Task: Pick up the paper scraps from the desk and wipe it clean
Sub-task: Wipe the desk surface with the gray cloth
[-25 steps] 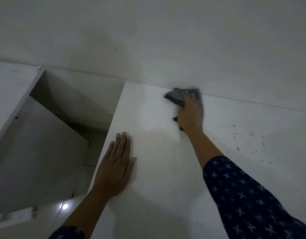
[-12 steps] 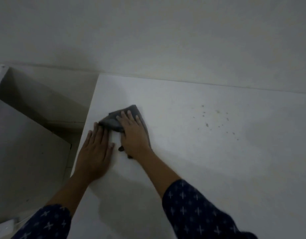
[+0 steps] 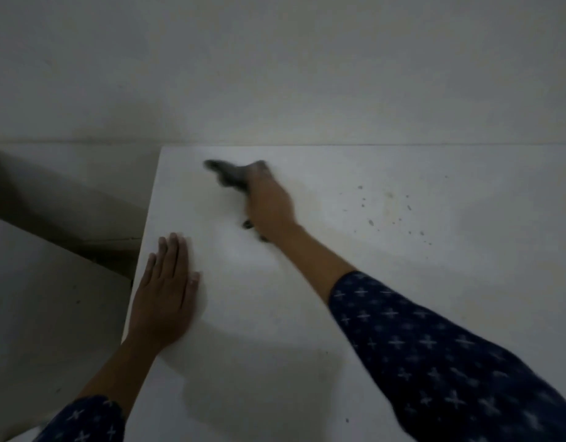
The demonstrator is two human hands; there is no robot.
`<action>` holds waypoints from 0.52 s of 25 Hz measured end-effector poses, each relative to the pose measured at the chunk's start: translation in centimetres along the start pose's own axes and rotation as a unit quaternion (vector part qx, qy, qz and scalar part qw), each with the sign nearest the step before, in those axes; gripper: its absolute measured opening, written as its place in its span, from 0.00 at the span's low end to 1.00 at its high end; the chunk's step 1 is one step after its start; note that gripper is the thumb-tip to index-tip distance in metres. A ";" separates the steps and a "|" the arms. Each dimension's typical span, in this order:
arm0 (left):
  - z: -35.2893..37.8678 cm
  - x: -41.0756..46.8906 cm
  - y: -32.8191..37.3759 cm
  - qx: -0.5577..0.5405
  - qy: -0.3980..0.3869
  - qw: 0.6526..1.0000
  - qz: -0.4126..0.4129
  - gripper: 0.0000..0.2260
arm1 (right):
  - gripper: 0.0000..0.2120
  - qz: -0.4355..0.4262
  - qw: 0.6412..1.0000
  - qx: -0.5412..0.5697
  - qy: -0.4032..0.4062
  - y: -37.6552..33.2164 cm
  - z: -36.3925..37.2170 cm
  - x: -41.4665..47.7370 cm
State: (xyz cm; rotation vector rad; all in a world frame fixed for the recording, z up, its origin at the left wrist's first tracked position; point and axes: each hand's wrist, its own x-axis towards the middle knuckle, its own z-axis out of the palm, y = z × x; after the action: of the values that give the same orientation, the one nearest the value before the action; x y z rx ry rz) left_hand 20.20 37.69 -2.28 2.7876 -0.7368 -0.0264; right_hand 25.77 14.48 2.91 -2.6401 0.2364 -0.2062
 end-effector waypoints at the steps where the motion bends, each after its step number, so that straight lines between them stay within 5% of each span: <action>1: 0.0 0.0 -0.1 0.001 -0.004 1.000 0.000 0.29 | 0.21 -0.078 0.993 -0.003 -0.083 -3.7 2.5 -0.1; 2: 0.0 -0.2 -0.1 0.004 -0.007 1.000 -0.003 0.29 | 0.25 -0.133 0.979 -0.016 -0.156 -6.3 4.6 -0.1; 4: 0.1 0.1 0.0 0.005 -0.002 1.000 -0.005 0.28 | 0.28 -0.182 0.969 -0.039 -0.164 -5.7 6.6 2.3; 9: 0.2 0.1 0.1 0.010 -0.009 1.000 -0.014 0.28 | 0.32 0.141 0.990 -0.018 0.022 8.8 -0.8 4.6; 13: 0.5 0.2 -0.2 0.024 -0.006 1.000 -0.013 0.28 | 0.22 0.243 0.969 -0.001 0.040 14.9 -6.5 3.8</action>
State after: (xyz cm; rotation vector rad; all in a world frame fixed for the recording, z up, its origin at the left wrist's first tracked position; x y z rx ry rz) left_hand 20.42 37.64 -2.77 2.8447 -0.7118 -0.0310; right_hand 26.28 -2.14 1.94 -2.4844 0.8944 -0.1449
